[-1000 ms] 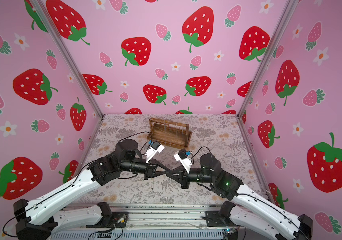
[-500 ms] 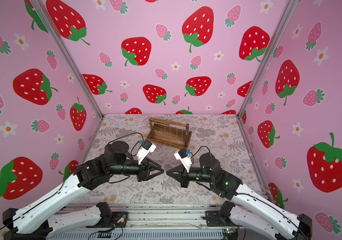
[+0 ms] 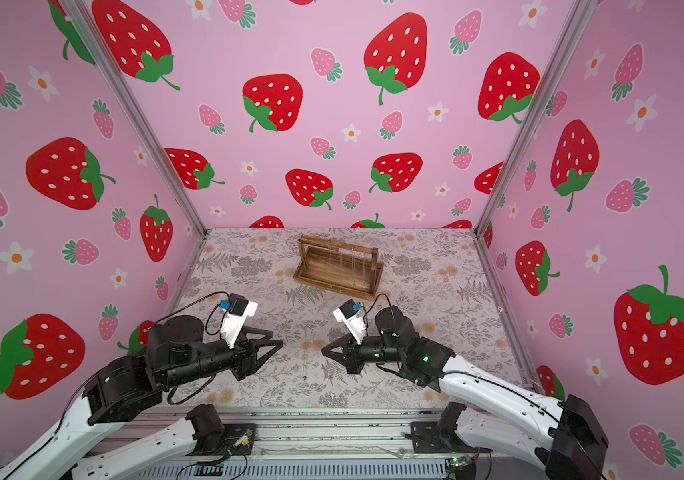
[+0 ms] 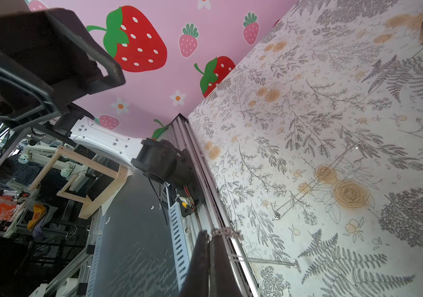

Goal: Take the necklace off the jewelry display stand
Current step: Place the necklace at the center of the board.

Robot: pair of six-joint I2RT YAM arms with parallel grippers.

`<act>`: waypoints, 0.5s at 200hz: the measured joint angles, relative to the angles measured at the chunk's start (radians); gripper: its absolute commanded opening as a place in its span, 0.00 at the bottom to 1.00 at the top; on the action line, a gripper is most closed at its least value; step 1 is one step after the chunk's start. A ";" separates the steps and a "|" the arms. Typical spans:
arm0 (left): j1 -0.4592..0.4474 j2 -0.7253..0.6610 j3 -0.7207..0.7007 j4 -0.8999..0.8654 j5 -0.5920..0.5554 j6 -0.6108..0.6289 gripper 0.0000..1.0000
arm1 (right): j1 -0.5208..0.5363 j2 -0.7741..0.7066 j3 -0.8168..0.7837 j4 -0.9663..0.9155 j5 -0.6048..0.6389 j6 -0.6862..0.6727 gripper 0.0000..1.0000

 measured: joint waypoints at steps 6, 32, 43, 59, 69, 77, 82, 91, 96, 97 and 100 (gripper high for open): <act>0.000 -0.013 -0.012 -0.007 -0.011 -0.001 0.47 | 0.003 0.023 0.000 0.012 -0.006 0.006 0.00; 0.000 -0.062 -0.055 -0.031 -0.045 -0.005 0.47 | 0.020 0.099 0.000 0.053 -0.022 0.026 0.00; 0.000 -0.077 -0.066 -0.041 -0.053 -0.006 0.47 | 0.028 0.117 0.000 0.067 -0.027 0.032 0.00; 0.000 -0.093 -0.075 -0.047 -0.064 -0.008 0.48 | 0.040 0.127 0.000 0.085 -0.031 0.035 0.00; 0.000 -0.099 -0.075 -0.050 -0.071 -0.008 0.49 | 0.046 0.128 0.000 0.092 -0.033 0.036 0.00; 0.000 -0.102 -0.075 -0.050 -0.074 -0.009 0.49 | 0.051 0.129 0.000 0.099 -0.034 0.036 0.00; 0.000 -0.104 -0.075 -0.051 -0.076 -0.009 0.49 | 0.054 0.129 0.000 0.102 -0.034 0.036 0.00; 0.000 -0.104 -0.075 -0.051 -0.078 -0.008 0.49 | 0.059 0.129 0.000 0.107 -0.034 0.036 0.00; 0.000 -0.104 -0.075 -0.053 -0.079 -0.008 0.49 | 0.061 0.129 0.000 0.109 -0.034 0.035 0.00; 0.000 -0.103 -0.075 -0.053 -0.080 -0.008 0.49 | 0.062 0.129 0.000 0.109 -0.034 0.035 0.00; 0.000 -0.103 -0.075 -0.055 -0.081 -0.008 0.49 | 0.063 0.129 0.000 0.111 -0.034 0.036 0.00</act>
